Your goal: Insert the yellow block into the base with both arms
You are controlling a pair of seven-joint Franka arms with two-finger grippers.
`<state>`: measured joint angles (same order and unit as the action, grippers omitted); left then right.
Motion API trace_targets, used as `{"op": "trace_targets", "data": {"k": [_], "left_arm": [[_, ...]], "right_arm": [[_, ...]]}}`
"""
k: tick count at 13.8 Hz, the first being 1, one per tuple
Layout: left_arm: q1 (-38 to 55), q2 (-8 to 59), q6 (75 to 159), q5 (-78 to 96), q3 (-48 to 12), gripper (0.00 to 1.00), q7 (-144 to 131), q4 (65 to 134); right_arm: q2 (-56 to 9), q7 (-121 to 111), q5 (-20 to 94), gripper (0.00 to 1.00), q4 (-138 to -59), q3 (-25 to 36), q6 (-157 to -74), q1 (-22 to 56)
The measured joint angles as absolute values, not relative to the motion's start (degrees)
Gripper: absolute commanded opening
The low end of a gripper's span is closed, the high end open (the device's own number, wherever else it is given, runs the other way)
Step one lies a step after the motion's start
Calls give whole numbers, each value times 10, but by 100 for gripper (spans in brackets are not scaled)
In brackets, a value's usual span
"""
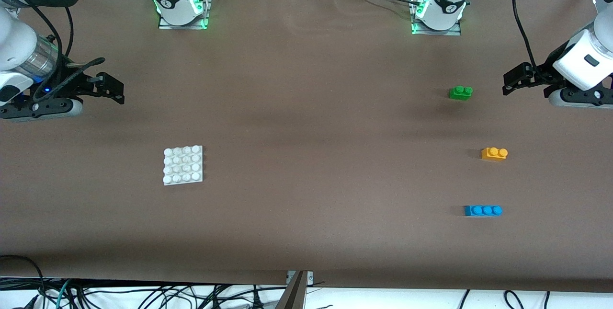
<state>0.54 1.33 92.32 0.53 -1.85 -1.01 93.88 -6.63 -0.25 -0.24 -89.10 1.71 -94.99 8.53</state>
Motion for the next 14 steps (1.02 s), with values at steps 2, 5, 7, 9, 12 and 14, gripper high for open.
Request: {"op": "trace_targets", "data": {"k": [2, 5, 7, 9, 12, 14], "left_arm": [[5, 13, 923, 5, -18, 100, -10, 939], [5, 13, 923, 5, -18, 100, -10, 939], [5, 13, 923, 5, -18, 100, -10, 939], [5, 13, 923, 5, -18, 100, -10, 939], [5, 13, 923, 5, -18, 100, -10, 939], [5, 13, 923, 5, -18, 100, -10, 939]], "right_arm": [[-66, -3, -2, 100, -891, 17, -950, 85], [-66, -3, -2, 100, -891, 17, -952, 85], [-67, -3, -2, 100, -891, 17, -953, 85], [-67, -1, -2, 100, -891, 17, -954, 85], [-67, -1, -2, 100, -891, 17, -958, 85], [-67, -1, -2, 100, -891, 17, -959, 85]]}}
